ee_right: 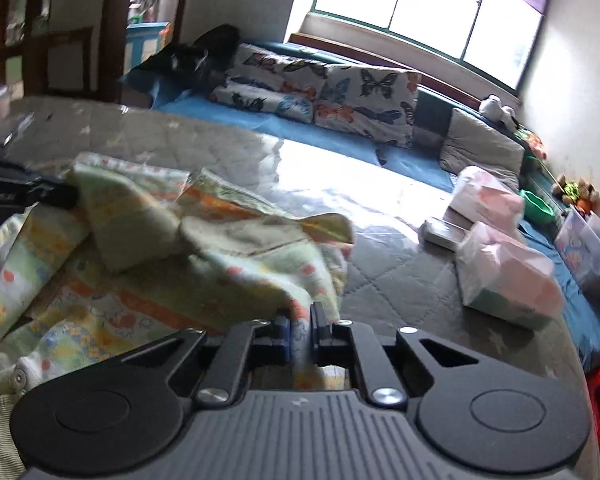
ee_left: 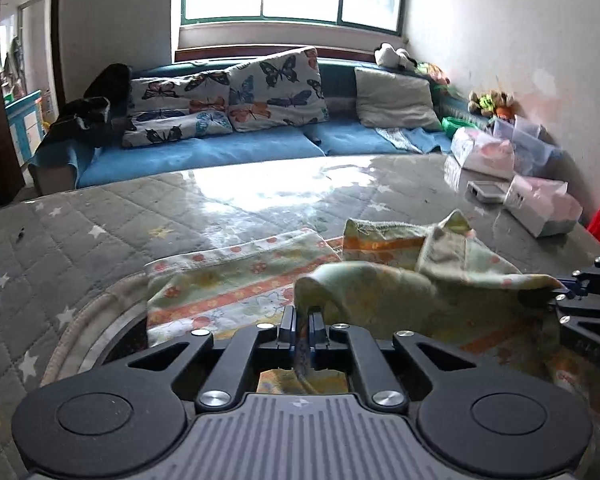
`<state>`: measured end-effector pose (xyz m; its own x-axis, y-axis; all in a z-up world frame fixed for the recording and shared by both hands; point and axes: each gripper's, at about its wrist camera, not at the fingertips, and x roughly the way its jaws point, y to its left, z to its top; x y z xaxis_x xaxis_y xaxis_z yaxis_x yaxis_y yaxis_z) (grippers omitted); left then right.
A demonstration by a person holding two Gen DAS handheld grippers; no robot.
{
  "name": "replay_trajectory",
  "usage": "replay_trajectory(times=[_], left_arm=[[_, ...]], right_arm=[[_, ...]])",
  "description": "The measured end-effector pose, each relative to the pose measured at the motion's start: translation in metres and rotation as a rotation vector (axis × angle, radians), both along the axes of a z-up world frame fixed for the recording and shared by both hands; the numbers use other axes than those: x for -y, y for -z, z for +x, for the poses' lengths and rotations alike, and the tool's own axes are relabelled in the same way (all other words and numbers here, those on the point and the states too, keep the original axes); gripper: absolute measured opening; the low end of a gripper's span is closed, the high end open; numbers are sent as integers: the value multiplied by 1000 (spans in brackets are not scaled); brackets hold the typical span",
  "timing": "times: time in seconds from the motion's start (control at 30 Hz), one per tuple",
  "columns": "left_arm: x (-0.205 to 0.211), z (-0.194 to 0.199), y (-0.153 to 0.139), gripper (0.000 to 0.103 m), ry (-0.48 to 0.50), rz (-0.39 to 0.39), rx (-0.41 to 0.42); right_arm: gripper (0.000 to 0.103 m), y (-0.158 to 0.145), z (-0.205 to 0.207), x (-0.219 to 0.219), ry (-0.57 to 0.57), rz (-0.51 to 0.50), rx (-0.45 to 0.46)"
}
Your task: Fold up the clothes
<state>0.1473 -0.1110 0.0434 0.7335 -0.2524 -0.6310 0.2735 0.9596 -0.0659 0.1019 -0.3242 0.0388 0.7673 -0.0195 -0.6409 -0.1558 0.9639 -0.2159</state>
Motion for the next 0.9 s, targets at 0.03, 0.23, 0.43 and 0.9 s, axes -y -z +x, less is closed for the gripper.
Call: replay_trajectory(times=[0.03,0.23,0.43,0.9], left_arm=[[-3,-4,-3,6,-9,-9,8],[-29,-36,-22,5,-66,-28,66],[-75,-73,-35,5,-177,-48,110],[-176,-160,-10,5,-484,-104,22]], right_arm=[[8,-1,-2,3,10,9,4],[8,-9,-25,29,87,69,29],[8,-17,-55,58,173,131,55],[16,3,-112,110,344,219,-15]])
